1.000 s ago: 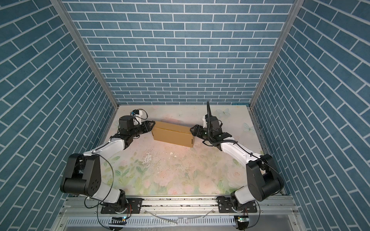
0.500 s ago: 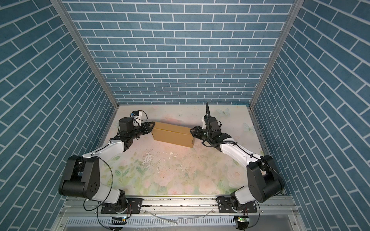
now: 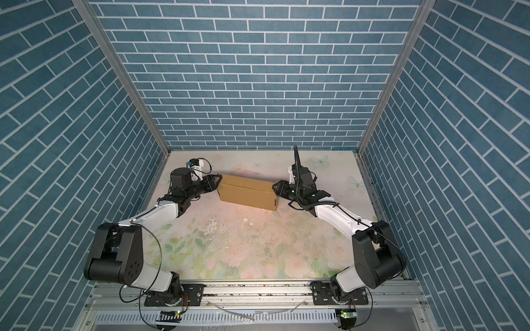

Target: Fold the paper box

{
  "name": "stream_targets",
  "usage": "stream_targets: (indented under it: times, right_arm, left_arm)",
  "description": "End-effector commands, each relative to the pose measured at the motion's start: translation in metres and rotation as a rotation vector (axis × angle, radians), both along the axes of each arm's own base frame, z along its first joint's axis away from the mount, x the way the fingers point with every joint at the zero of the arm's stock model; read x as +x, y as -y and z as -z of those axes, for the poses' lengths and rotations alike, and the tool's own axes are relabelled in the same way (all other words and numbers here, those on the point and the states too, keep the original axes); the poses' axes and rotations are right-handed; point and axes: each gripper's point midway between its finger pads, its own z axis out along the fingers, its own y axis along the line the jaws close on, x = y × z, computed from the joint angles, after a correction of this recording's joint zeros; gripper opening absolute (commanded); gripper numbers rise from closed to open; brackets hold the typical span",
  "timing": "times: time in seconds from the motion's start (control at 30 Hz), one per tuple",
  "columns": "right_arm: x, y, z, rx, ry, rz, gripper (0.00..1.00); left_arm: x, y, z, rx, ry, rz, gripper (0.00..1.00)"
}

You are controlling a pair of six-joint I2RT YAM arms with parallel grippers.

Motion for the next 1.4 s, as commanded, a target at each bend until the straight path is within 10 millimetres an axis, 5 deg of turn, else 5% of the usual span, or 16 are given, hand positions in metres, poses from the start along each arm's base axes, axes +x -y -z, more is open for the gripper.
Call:
stream_targets:
  times: [0.0,0.3,0.77,1.37]
  right_arm:
    - [-0.015,0.019,0.046,-0.162,-0.122,0.002,0.46]
    - [-0.016,0.018,0.038,-0.162,-0.101,-0.013,0.48]
    - [-0.006,0.018,-0.014,-0.133,0.010,-0.028,0.66]
    - [0.002,0.007,-0.047,-0.046,0.055,-0.064,0.72]
  left_arm:
    - [-0.030,-0.010,0.050,0.096,-0.213,-0.010,0.48]
    - [-0.026,-0.010,0.020,0.097,-0.162,-0.008,0.50]
    - [-0.026,-0.018,-0.031,0.074,-0.068,-0.020,0.56]
    - [-0.014,-0.004,-0.036,-0.003,-0.072,0.055,0.55]
